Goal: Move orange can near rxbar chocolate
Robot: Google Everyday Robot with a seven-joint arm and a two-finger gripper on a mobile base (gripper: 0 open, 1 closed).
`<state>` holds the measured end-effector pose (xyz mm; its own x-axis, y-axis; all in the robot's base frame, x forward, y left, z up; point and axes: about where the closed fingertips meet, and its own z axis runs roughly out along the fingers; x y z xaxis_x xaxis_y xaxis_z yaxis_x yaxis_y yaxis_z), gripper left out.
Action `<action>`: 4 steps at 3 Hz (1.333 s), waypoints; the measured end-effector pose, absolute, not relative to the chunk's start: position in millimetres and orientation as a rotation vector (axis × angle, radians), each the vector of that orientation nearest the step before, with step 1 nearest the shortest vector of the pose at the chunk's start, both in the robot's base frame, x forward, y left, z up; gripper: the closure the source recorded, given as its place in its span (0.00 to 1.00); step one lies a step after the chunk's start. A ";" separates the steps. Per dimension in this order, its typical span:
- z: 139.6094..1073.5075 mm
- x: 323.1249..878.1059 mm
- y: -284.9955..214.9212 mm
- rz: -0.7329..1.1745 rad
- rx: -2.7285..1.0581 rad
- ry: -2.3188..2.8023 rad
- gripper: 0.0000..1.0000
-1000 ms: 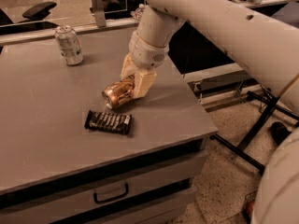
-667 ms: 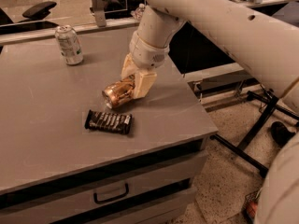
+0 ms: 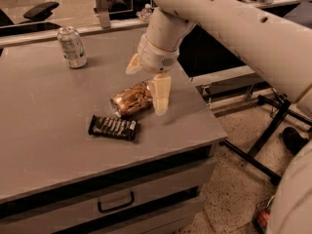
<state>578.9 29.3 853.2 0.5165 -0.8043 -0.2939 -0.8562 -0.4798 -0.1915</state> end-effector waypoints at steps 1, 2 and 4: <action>852.3 579.1 28.6 0.233 -2.446 1.392 0.00; 857.7 583.3 15.2 0.232 -2.362 1.446 0.00; 900.1 591.7 -72.2 0.064 -2.039 1.689 0.00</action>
Offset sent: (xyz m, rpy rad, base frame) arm 0.0112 -0.0375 0.0157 0.1005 -0.0253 -0.1707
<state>591.7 -72.2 900.1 0.2339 -0.9121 -0.3367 -0.9348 -0.1158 -0.3357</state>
